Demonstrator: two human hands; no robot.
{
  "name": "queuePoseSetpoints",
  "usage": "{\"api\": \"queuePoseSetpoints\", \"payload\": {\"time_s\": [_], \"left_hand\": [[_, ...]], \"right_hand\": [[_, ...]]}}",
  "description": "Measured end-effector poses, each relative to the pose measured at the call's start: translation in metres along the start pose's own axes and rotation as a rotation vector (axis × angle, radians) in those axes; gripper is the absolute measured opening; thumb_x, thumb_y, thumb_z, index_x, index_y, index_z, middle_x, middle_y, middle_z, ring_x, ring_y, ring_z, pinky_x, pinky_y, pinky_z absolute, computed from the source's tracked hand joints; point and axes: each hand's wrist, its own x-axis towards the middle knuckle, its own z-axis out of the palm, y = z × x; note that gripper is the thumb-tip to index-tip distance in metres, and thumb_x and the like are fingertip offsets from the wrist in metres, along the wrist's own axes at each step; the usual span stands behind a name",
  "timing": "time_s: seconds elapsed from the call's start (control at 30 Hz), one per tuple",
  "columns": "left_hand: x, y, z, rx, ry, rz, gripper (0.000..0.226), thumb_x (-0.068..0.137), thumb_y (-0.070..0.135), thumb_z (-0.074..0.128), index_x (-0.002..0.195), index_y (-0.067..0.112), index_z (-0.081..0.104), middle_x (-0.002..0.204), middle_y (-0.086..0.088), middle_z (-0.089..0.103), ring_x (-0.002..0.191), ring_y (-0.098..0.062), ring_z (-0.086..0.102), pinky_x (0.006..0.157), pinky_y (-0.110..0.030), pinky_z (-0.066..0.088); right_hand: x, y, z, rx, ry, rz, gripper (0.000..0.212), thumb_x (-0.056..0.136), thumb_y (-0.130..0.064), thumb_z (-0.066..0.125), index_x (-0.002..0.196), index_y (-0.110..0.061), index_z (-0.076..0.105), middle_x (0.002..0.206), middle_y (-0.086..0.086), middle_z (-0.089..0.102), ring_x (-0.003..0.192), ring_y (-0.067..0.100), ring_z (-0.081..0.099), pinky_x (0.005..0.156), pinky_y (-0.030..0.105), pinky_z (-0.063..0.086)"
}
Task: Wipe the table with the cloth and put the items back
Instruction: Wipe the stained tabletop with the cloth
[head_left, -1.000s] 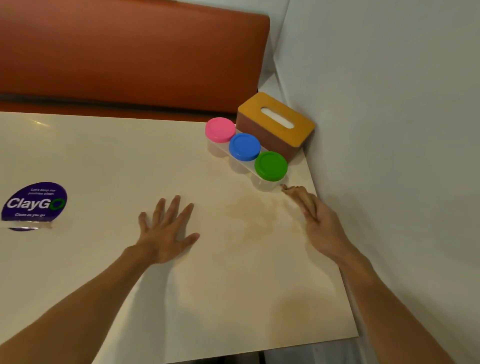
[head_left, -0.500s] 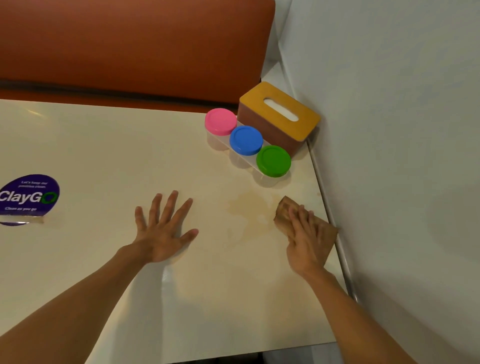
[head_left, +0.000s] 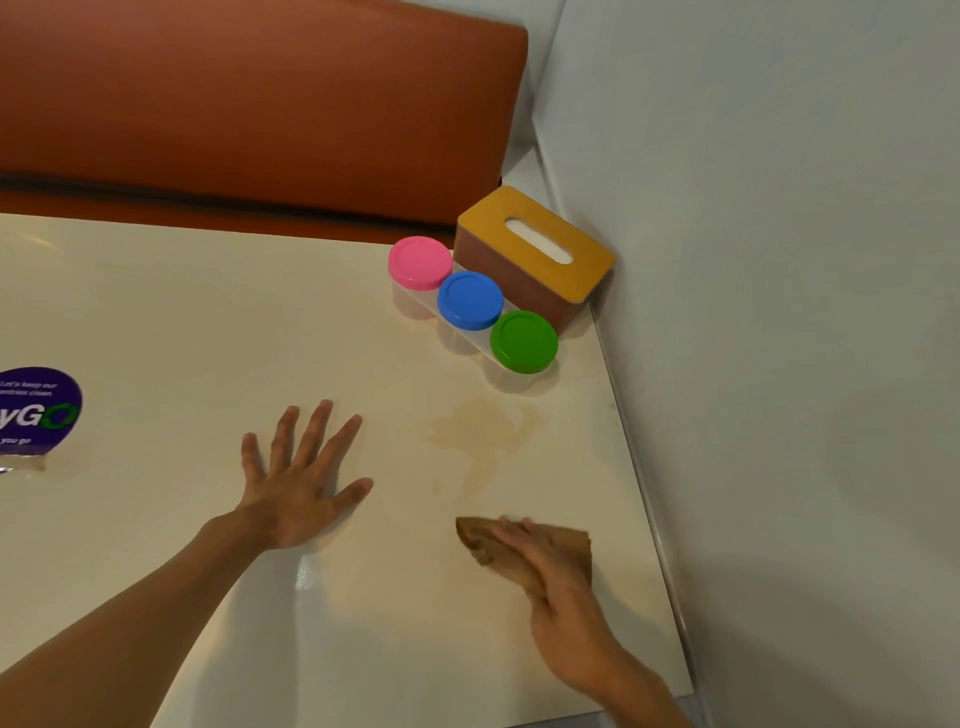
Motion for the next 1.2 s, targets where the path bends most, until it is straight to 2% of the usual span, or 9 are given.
{"api": "queuePoseSetpoints", "payload": {"time_s": [0.1,0.27,0.33,0.4,0.53,0.63,0.77,0.93,1.2], "left_hand": [[0.002,-0.003,0.000,0.009,0.023,0.002,0.075,0.078,0.085,0.010,0.136,0.059,-0.030,0.145,0.018,-0.048,0.128,-0.012,-0.052,0.108,-0.058,-0.023],[0.003,-0.003,0.005,0.009,0.051,0.003,0.077,0.072,0.088,0.004,0.136,0.059,-0.029,0.146,0.017,-0.046,0.130,-0.012,-0.051,0.105,-0.054,-0.026],[0.002,-0.003,0.005,0.011,0.062,-0.002,0.079,0.069,0.090,0.001,0.136,0.060,-0.028,0.147,0.018,-0.046,0.130,-0.012,-0.050,0.104,-0.052,-0.027],[0.002,-0.002,0.005,0.001,0.073,-0.002,0.079,0.069,0.090,0.001,0.136,0.061,-0.027,0.147,0.020,-0.044,0.131,-0.011,-0.049,0.105,-0.052,-0.026],[0.002,0.000,0.008,-0.005,0.096,-0.001,0.079,0.070,0.090,0.003,0.138,0.061,-0.024,0.149,0.022,-0.041,0.134,-0.010,-0.046,0.106,-0.052,-0.024],[0.005,-0.001,0.009,-0.004,0.115,-0.009,0.077,0.071,0.091,0.004,0.138,0.063,-0.020,0.150,0.024,-0.037,0.137,-0.010,-0.041,0.107,-0.052,-0.021],[0.009,-0.001,0.011,0.014,0.118,-0.010,0.077,0.072,0.090,0.006,0.140,0.062,-0.018,0.151,0.024,-0.036,0.138,-0.010,-0.040,0.106,-0.050,-0.023],[0.009,-0.001,0.013,0.023,0.113,-0.023,0.076,0.073,0.090,0.005,0.140,0.062,-0.019,0.151,0.024,-0.036,0.137,-0.010,-0.041,0.105,-0.050,-0.024],[0.007,-0.001,0.011,0.041,0.086,-0.034,0.077,0.072,0.089,0.002,0.139,0.060,-0.023,0.150,0.021,-0.040,0.134,-0.011,-0.045,0.103,-0.049,-0.027]], "right_hand": [[0.024,-0.009,-0.047,0.128,0.066,-0.014,0.070,0.086,0.020,0.038,0.133,-0.029,0.052,0.130,-0.017,0.060,0.126,-0.001,0.051,0.110,0.017,0.035],[0.092,-0.012,-0.112,0.074,0.344,-0.006,0.068,0.085,0.020,0.038,0.128,-0.031,0.052,0.122,-0.023,0.059,0.118,-0.007,0.053,0.104,0.010,0.036],[0.121,-0.005,-0.126,-0.039,0.450,-0.003,0.068,0.082,0.020,0.039,0.129,-0.028,0.053,0.122,-0.023,0.057,0.118,-0.002,0.053,0.099,0.006,0.035],[0.148,0.007,-0.132,-0.126,0.508,0.062,0.060,0.086,0.014,0.043,0.136,-0.017,0.050,0.131,-0.007,0.057,0.123,0.011,0.051,0.099,0.011,0.034],[0.176,0.029,-0.119,-0.297,0.352,0.219,0.066,0.086,0.008,0.043,0.144,-0.022,0.039,0.144,0.003,0.047,0.131,0.024,0.045,0.106,0.036,0.040],[0.175,0.040,-0.093,-0.632,0.247,0.292,0.076,0.085,0.001,0.048,0.151,-0.028,0.023,0.160,0.001,0.022,0.146,0.027,0.019,0.117,0.050,0.022],[0.161,0.045,-0.073,-0.636,0.298,0.299,0.081,0.087,-0.002,0.051,0.153,-0.027,0.013,0.162,0.001,0.013,0.150,0.026,0.006,0.121,0.048,0.005],[0.136,0.039,-0.042,-0.639,0.301,0.302,0.085,0.087,-0.003,0.052,0.153,-0.029,0.006,0.163,0.001,0.004,0.150,0.024,-0.001,0.121,0.048,0.000],[0.089,0.015,0.012,-0.509,0.302,0.189,0.088,0.080,0.006,0.047,0.153,-0.032,0.014,0.161,-0.005,0.001,0.150,0.021,-0.007,0.121,0.046,-0.007]]}}
